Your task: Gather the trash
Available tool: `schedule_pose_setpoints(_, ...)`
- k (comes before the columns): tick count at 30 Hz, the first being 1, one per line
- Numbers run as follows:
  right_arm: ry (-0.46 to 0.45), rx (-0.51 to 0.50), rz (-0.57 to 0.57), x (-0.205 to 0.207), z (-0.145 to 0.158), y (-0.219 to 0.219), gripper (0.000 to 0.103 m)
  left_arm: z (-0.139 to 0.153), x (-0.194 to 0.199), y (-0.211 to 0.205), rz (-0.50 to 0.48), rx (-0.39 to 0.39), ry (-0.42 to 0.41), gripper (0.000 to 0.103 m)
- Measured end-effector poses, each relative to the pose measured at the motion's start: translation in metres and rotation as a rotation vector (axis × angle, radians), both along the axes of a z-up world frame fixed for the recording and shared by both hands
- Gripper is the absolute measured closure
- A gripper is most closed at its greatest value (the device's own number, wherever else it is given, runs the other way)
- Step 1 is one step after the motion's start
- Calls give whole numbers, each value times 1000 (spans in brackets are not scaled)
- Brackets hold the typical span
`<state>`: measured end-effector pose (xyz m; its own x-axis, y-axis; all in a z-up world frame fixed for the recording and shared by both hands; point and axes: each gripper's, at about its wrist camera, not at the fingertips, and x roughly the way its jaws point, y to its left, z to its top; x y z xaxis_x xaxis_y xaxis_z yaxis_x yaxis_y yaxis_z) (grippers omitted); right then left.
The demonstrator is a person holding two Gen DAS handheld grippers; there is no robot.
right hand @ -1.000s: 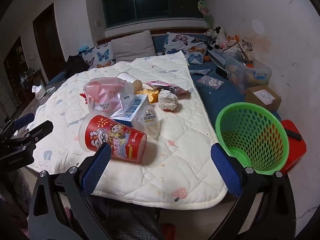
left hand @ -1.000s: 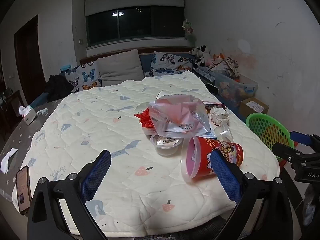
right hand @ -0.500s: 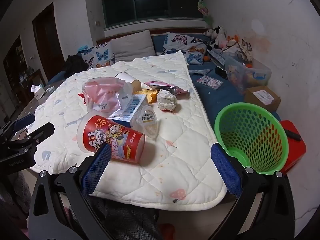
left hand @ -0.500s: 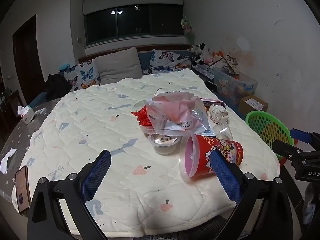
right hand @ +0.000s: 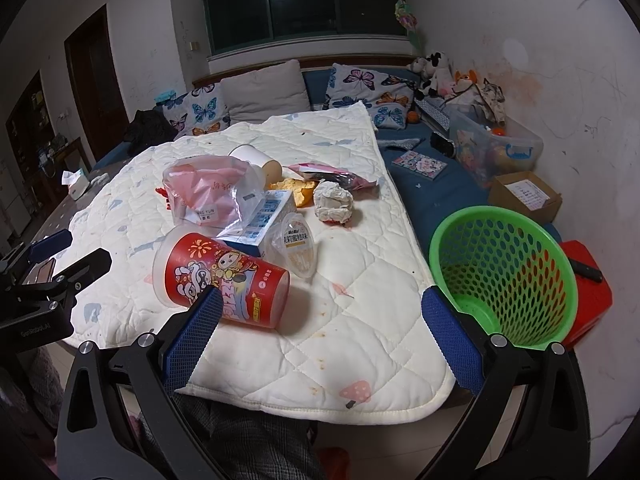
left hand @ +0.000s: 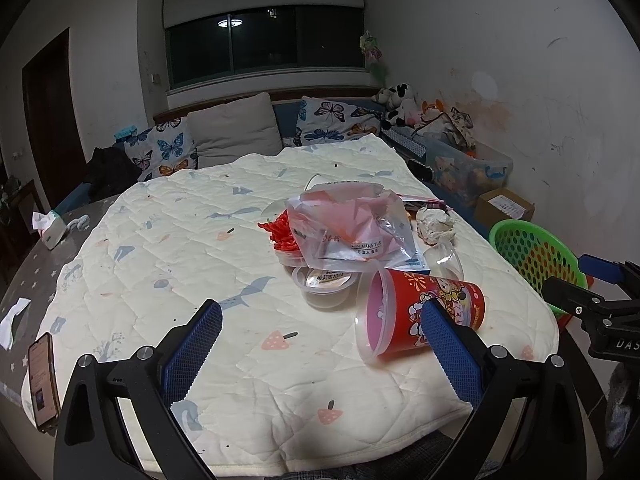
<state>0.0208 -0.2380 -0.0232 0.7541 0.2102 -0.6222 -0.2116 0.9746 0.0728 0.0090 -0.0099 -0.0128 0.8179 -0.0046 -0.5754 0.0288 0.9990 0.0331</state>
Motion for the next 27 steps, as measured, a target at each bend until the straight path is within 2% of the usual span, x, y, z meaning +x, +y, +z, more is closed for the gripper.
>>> schedule_pose_setpoints(27, 8, -4, -4, 4, -3, -2, 6, -8, 2, 0, -9, -3, 13, 7)
